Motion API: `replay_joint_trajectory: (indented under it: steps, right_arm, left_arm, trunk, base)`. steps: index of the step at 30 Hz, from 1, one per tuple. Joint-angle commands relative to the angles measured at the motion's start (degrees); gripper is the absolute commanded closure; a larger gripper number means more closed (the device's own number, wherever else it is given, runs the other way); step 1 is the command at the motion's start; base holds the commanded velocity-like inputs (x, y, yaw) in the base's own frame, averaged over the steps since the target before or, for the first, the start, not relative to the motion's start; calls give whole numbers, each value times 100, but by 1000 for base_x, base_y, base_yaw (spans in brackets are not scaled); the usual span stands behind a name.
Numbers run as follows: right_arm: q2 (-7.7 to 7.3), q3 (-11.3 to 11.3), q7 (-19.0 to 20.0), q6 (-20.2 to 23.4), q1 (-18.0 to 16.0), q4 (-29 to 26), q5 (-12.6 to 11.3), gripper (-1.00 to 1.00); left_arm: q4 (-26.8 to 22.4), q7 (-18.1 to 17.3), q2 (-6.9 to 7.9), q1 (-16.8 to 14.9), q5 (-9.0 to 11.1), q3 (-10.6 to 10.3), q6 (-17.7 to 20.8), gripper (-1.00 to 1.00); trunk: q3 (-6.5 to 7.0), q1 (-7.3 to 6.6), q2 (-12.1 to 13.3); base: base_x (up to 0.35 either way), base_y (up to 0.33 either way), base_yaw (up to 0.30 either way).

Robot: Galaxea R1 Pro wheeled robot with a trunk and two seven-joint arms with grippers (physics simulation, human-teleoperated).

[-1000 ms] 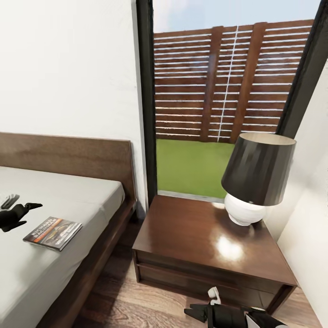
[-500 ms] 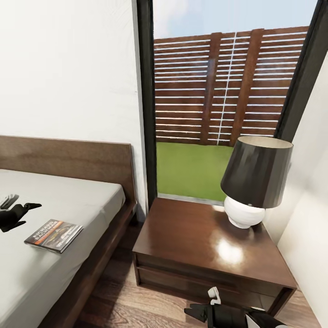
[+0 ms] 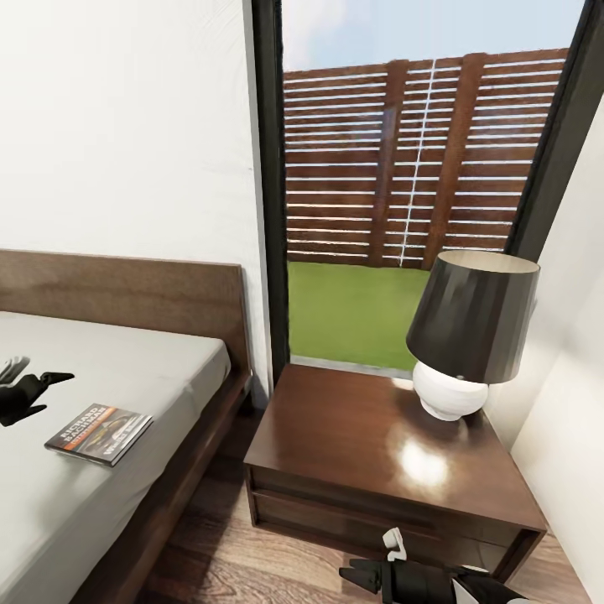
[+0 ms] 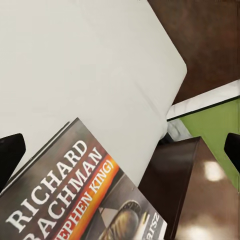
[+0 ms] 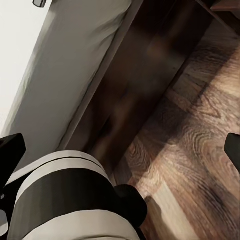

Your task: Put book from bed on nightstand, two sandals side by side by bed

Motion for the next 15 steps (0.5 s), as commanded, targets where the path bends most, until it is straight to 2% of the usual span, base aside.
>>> replay_joint_trajectory:
  steps: [1,15]
  right_arm:
    - [-1,47,14,22,-2,-3,-50,-100]
    - [-9,40,14,2,-2,5,-57,-100]
  left_arm:
    - [-1,-14,10,-3,61,-31,40,-100]
    - [0,-73,62,-3,74,-31,52,-100]
  trunk:
    - [-6,-1,-2]
    - [-6,-1,-2]
  base:
    - [0,0,0]
    - [0,0,0]
